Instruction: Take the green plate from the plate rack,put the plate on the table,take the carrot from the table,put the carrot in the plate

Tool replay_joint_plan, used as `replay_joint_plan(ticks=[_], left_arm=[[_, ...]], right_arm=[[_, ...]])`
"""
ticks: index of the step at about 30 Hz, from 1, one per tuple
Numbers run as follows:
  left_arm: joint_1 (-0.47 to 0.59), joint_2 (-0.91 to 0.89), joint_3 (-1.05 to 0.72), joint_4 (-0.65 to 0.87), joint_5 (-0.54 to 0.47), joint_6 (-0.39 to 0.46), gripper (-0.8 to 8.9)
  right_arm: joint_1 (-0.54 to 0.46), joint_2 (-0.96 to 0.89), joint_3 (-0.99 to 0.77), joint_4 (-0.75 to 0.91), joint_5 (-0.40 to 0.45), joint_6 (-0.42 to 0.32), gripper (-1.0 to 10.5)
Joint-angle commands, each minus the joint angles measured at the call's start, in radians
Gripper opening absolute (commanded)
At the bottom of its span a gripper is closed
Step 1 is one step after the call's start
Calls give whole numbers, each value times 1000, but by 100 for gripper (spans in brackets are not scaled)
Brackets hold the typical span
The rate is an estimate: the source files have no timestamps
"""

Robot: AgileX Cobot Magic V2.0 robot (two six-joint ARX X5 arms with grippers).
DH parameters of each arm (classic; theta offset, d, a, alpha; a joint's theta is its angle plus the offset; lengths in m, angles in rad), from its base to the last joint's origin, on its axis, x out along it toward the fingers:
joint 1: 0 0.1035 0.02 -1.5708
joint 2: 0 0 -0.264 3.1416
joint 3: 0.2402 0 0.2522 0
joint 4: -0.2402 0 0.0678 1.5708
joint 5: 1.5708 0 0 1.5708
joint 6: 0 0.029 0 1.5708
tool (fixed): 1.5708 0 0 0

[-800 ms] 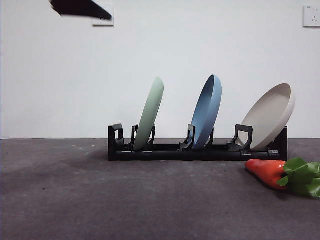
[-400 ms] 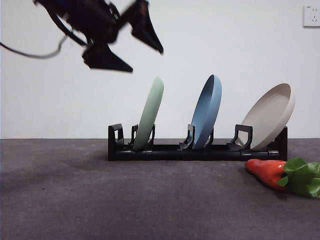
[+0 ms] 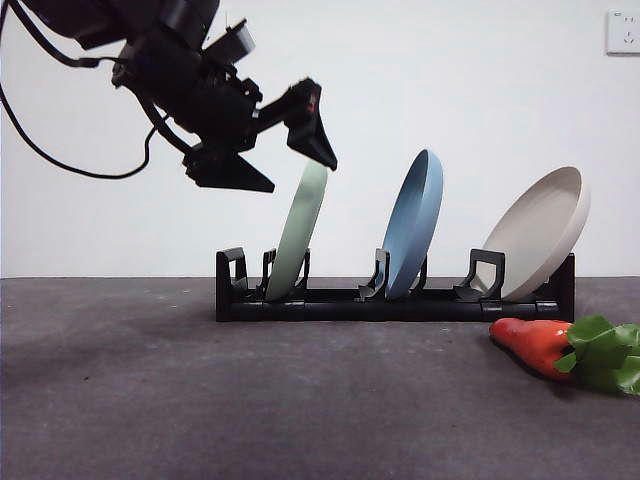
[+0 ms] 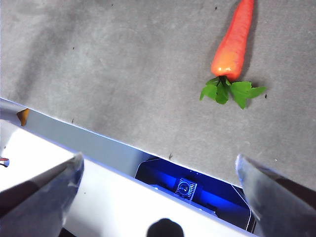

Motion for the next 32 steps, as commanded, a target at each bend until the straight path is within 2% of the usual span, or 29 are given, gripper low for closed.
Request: replay_joint_plan(ticks=[1, 5, 9, 13, 23, 32], left_arm=[[-13, 10, 3, 18, -46, 35, 615], [-21, 10, 3, 18, -53, 64, 453], [-26, 13, 3, 17, -51, 64, 431], [-27, 14, 3, 17, -47, 64, 244], [-27, 14, 3, -5, -18, 64, -3], [-27, 14, 3, 11, -15, 64, -8]], right_arm=[[2, 0, 3, 3, 2, 7, 566], [2, 0, 3, 5, 2, 7, 566], [2, 0, 3, 5, 2, 7, 566], [2, 0, 3, 4, 2, 7, 566], [2, 0, 3, 4, 2, 7, 566], [2, 0, 3, 4, 2, 7, 566]])
